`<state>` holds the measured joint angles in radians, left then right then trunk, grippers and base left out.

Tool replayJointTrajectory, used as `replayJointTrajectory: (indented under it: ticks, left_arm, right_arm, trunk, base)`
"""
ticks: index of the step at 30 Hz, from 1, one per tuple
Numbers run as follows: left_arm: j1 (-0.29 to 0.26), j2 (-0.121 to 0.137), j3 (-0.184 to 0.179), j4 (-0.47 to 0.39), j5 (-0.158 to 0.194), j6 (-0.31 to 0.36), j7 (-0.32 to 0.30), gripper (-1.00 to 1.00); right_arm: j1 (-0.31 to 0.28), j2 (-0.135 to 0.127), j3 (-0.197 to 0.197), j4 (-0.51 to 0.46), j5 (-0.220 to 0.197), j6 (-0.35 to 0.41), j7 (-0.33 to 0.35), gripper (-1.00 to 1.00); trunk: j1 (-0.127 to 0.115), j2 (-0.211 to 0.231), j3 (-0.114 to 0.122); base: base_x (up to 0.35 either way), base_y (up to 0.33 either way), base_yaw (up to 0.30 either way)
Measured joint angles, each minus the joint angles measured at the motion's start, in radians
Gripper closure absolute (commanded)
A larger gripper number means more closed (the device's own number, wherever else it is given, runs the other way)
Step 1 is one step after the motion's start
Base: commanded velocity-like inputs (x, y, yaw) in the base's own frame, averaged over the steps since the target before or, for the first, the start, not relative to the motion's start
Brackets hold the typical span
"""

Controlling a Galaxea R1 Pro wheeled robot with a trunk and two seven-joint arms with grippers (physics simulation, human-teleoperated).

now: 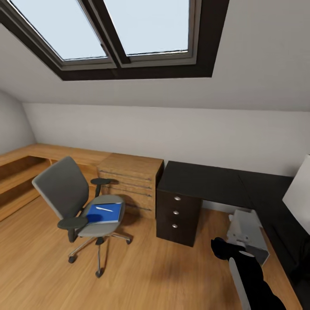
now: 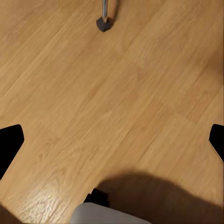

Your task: In the bedroom, organize the workspace by keeping the computer under the desk, ensuring the monitor is on the desk, placing the keyboard on the desk next to the monitor, placing the mouse on the desk next to the keyboard, moving the folder from the swivel chair onto the desk next to the mouse, stacking the notebook on top of the folder with the pen on top of the notebook, and positioning the swivel chair next to the desk.

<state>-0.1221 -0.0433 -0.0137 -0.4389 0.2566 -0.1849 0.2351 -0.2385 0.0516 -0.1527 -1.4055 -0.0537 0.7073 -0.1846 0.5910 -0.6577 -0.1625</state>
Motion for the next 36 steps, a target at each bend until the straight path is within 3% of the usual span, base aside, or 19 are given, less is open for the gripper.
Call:
replayJointTrajectory:
  ticks: [3,4,5,6,8,10,13,17,21,23,25,26,27,28,30,31,36]
  left_arm:
    - [0.0,0.0,0.0,0.0,0.0,0.0,0.0,-1.0]
    - [0.0,-0.005,-0.039,-0.077,-0.004,0.028,-0.008,-1.0]
    - [-0.001,-0.006,-0.058,-0.164,-0.006,0.102,-0.01,-1.0]
    - [-0.001,-0.006,-0.079,-0.29,-0.001,0.245,-0.009,-1.0]
    - [-0.001,-0.005,-0.087,-0.532,0.001,0.484,-0.009,-1.0]
    - [0.0,-0.005,-0.09,-0.723,0.007,0.669,-0.01,-1.0]
    - [0.0,-0.018,-0.097,-0.888,0.059,0.795,-0.009,-1.0]
    - [0.0,-0.031,-0.098,-0.996,0.113,0.849,-0.008,-1.0]
    - [0.0,-0.031,-0.096,-1.015,0.122,0.858,-0.008,-1.0]
    - [0.0,-0.03,-0.092,-1.018,0.124,0.859,-0.009,-1.0]
    - [0.0,-0.028,-0.086,-1.018,0.123,0.858,-0.009,-1.0]
    - [0.0,-0.027,-0.085,-1.018,0.123,0.858,-0.009,-1.0]
    - [0.0,-0.025,-0.085,-1.017,0.123,0.857,-0.009,-1.0]
    - [0.0,-0.025,-0.085,-1.017,0.123,0.857,-0.008,-1.0]
    - [0.0,-0.024,-0.085,-1.016,0.123,0.856,-0.008,-1.0]
    - [0.0,-0.024,-0.085,-1.015,0.124,0.855,-0.008,-1.0]
    - [0.0,-0.025,-0.086,-1.0,0.123,0.855,-0.007,-1.0]
  right_arm:
    - [0.0,0.0,0.0,-0.001,0.0,0.0,0.0,1.0]
    - [0.0,-0.001,0.0,-0.008,-0.001,0.0,0.0,1.0]
    - [0.0,-0.002,-0.001,-0.009,-0.001,0.0,0.0,1.0]
    - [0.0,-0.002,-0.001,-0.01,-0.001,0.0,0.0,1.0]
    - [0.0,-0.002,-0.002,-0.01,-0.001,0.0,0.0,1.0]
    - [0.0,-0.007,-0.002,-0.011,0.0,0.0,0.001,1.0]
    - [0.0,-0.023,-0.002,-0.018,-0.001,0.001,0.002,1.0]
    - [-0.001,-0.027,0.0,-0.086,-0.003,0.009,0.001,1.0]
    - [-0.016,-0.025,0.004,-0.093,-0.002,0.021,-0.002,1.0]
    - [-0.058,-0.024,0.005,-0.073,-0.003,0.025,-0.007,1.0]
    - [-0.237,-0.023,0.01,0.065,-0.004,0.045,-0.032,1.0]
    - [-0.299,-0.023,0.01,0.14,-0.004,0.048,-0.037,1.0]
    - [-0.441,-0.025,0.011,0.347,-0.005,0.042,-0.042,1.0]
    - [-0.543,-0.027,0.011,0.448,-0.003,0.026,-0.043,1.0]
    - [-0.618,-0.029,0.011,0.603,-0.001,-0.047,-0.044,1.0]
    - [-0.66,-0.03,0.011,0.713,-0.001,-0.156,-0.042,1.0]
    - [-0.675,-0.032,0.01,0.765,-0.002,-0.227,-0.032,1.0]
  trunk:
    - [0.0,0.0,0.0]
    - [0.0,0.0,0.0]
    - [0.0,0.0,0.0]
    - [0.0,0.0,0.0]
    - [0.0,0.0,0.0]
    - [0.0,0.0,0.0]
    - [0.0,0.0,0.0]
    - [0.0,0.0,0.0]
    - [0.0,0.0,0.0]
    - [0.0,0.0,0.0]
    - [0.0,0.0,0.0]
    - [0.0,0.0,0.0]
    - [0.0,0.001,0.0]
    - [0.0,0.0,0.0]
    - [0.0,0.0,0.0]
    - [0.0,0.0,0.0]
    - [0.0,0.0,0.0]
  base:
    - [0.329,0.0,0.0]
    - [0.329,0.0,0.0]
    - [0.329,0.0,0.0]
    - [0.329,0.0,0.0]
    - [0.329,0.0,0.0]
    - [0.329,0.0,0.0]
    - [0.329,0.0,0.0]
    - [0.329,0.0,0.0]
    - [0.329,0.0,0.0]
    - [0.329,0.0,0.0]
    - [0.329,0.0,0.0]
    - [0.329,0.0,0.0]
    - [0.329,0.0,0.0]
    - [0.329,0.0,0.0]
    - [0.329,0.0,0.0]
    - [0.329,0.0,0.0]
    - [0.329,0.0,0.0]
